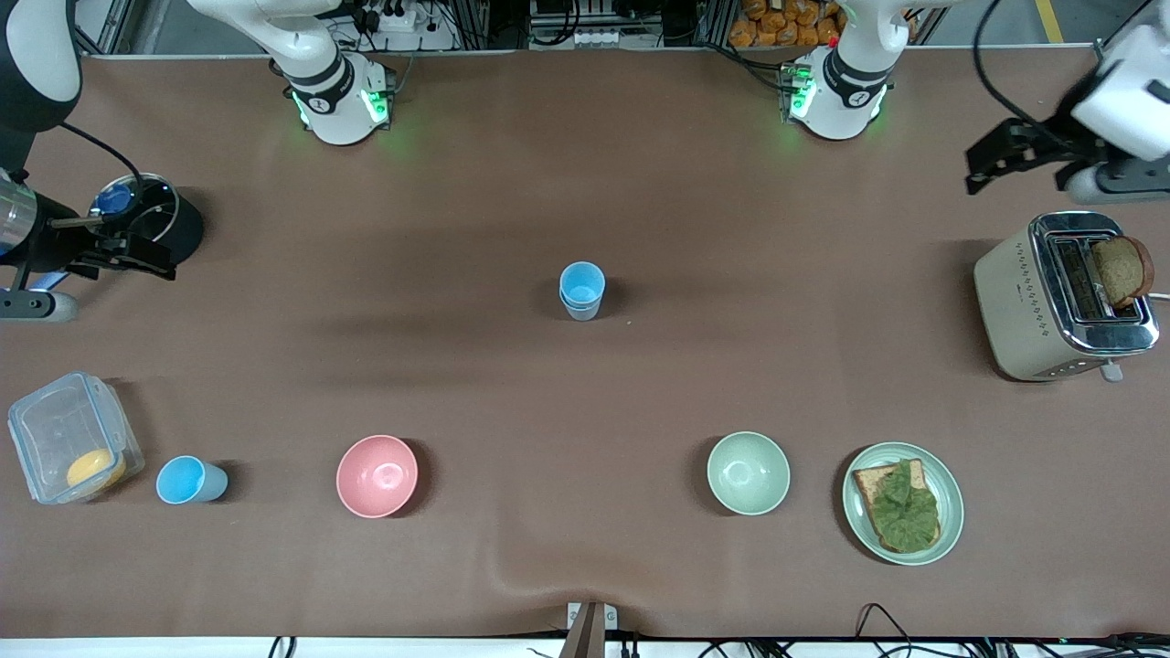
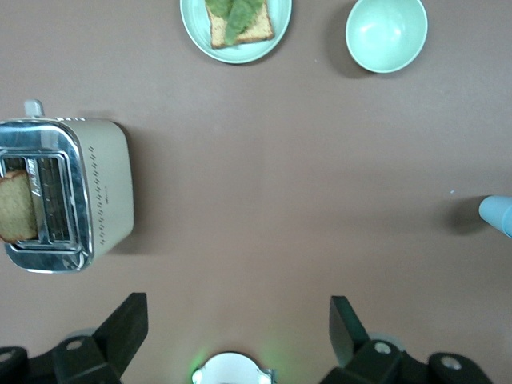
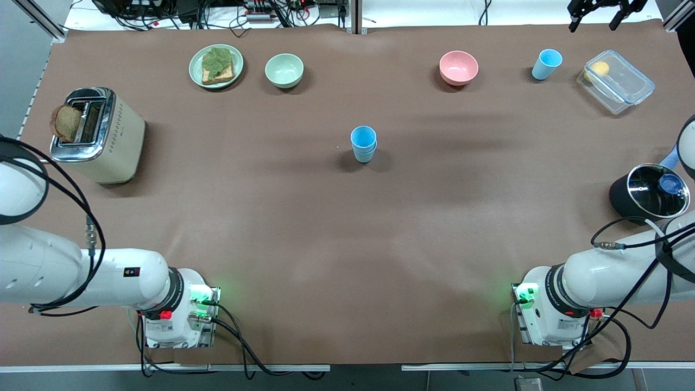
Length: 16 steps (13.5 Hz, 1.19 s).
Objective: Stack blue cups with both arms
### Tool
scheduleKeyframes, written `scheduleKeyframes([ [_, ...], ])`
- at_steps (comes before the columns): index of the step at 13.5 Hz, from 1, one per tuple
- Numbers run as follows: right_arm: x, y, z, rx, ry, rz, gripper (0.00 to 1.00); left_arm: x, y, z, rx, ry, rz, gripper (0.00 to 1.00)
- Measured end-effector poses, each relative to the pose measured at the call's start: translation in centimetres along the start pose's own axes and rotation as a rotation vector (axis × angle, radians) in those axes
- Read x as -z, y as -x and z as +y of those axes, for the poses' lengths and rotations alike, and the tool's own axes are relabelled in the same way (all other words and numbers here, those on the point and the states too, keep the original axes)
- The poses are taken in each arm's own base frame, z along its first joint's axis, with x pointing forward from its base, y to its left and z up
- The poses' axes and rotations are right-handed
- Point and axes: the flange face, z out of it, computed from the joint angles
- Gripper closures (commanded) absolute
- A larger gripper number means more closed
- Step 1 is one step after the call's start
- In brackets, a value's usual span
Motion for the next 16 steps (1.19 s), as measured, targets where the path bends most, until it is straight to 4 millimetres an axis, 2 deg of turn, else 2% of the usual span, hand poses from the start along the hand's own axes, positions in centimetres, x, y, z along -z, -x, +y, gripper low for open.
scheduleKeyframes([
  [2, 0.0, 0.0, 0.0, 0.0, 0.0, 0.0, 0.0, -0.8, -1.2, -0.7, 0.01, 0.049, 0.037, 0.0],
  [4, 0.0, 0.0, 0.0, 0.0, 0.0, -0.001, 0.0, -2.6, -1.7, -0.1, 0.004, 0.052, 0.041, 0.0],
  [7, -0.1, 0.0, 0.0, 0.0, 0.0, -0.001, 0.0, -4.6, -0.3, -0.1, 0.005, 0.046, 0.036, 0.0],
  [11, -0.1, 0.0, 0.0, 0.0, 0.0, -0.002, 0.0, -3.5, 0.9, -1.5, 0.028, 0.043, 0.041, 0.0],
  [13, -0.1, 0.0, 0.0, 0.0, -0.002, -0.002, 0.0, -2.5, 1.4, -1.5, 0.023, 0.036, 0.034, 0.0],
  [16, -0.1, 0.0, -0.2, 0.001, -0.018, 0.0, 0.0, -2.2, 1.7, -1.5, 0.019, 0.035, 0.028, 0.0],
])
